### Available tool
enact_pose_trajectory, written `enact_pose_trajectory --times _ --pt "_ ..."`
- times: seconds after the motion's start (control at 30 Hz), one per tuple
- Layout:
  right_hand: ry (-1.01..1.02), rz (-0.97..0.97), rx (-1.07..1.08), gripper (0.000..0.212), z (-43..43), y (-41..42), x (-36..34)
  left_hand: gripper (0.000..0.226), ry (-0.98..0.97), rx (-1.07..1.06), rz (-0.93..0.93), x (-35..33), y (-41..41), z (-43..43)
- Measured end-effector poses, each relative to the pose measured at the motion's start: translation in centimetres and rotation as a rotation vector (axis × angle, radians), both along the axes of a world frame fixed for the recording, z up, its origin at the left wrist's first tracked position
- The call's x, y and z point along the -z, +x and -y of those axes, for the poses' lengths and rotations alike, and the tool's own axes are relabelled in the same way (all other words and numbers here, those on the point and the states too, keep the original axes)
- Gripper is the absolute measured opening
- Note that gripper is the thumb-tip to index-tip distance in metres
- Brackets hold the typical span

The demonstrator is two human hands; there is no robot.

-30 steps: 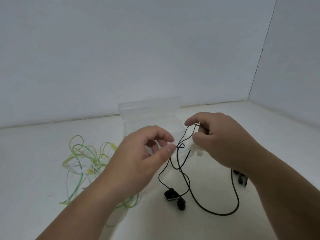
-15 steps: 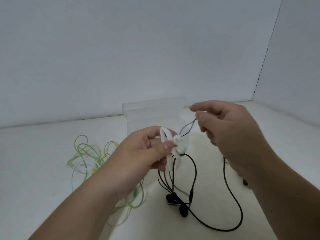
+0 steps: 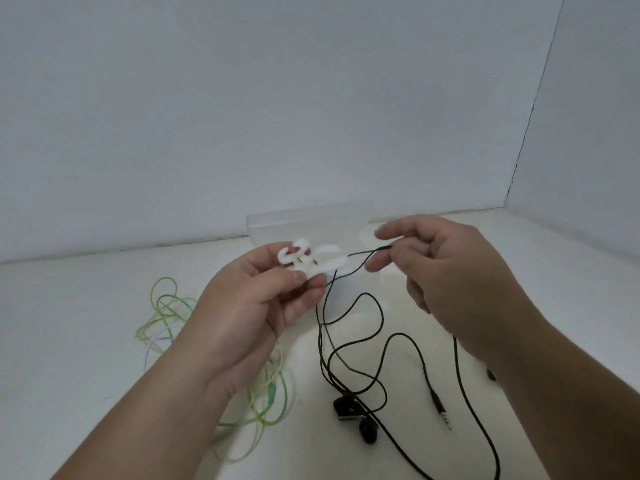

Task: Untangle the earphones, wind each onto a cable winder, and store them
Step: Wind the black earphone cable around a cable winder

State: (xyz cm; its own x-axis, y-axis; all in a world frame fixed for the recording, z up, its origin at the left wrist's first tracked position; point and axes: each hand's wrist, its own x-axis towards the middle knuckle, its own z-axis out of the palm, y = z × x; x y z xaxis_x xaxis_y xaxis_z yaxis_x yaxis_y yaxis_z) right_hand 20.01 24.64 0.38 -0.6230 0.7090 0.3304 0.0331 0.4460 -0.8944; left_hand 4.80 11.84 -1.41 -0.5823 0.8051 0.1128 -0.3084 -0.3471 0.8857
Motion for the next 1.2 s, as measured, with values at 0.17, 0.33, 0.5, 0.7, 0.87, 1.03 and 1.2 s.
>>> enact_pose_trajectory --times 0.17,0.33,0.5,0.7,0.87,1.03,1.2 --pt "0.067 0.186 -0.068 0.012 0.5 -0.3 0.1 0.020 0.006 -0.112 -0.007 0.1 -0.1 -0.1" --pt "0.157 0.244 -0.130 0.015 1.4 -0.7 0.3 0.026 -0.107 -0.245 -0.208 0.2 0.2 -0.1" --pt "0.190 0.214 -0.184 0.014 1.8 -0.7 0.5 0.034 -0.087 -0.225 -0.204 0.4 0.4 -0.2" --pt "0.241 0.246 -0.351 0.018 2.4 -0.7 0.7 0.017 -0.016 -0.178 -0.180 0.3 0.7 -0.2" --pt "0.242 0.067 -0.238 0.019 2.1 -0.8 0.8 0.020 -0.092 -0.189 -0.331 0.8 0.4 -0.2" --pt "0.254 0.014 -0.067 0.019 1.4 -0.8 0.6 0.032 -0.183 -0.217 -0.566 0.7 0.7 0.1" --pt "0.296 -0.004 -0.046 0.016 1.6 -0.9 0.7 0.041 -0.238 -0.119 -0.625 0.7 0.9 0.1"
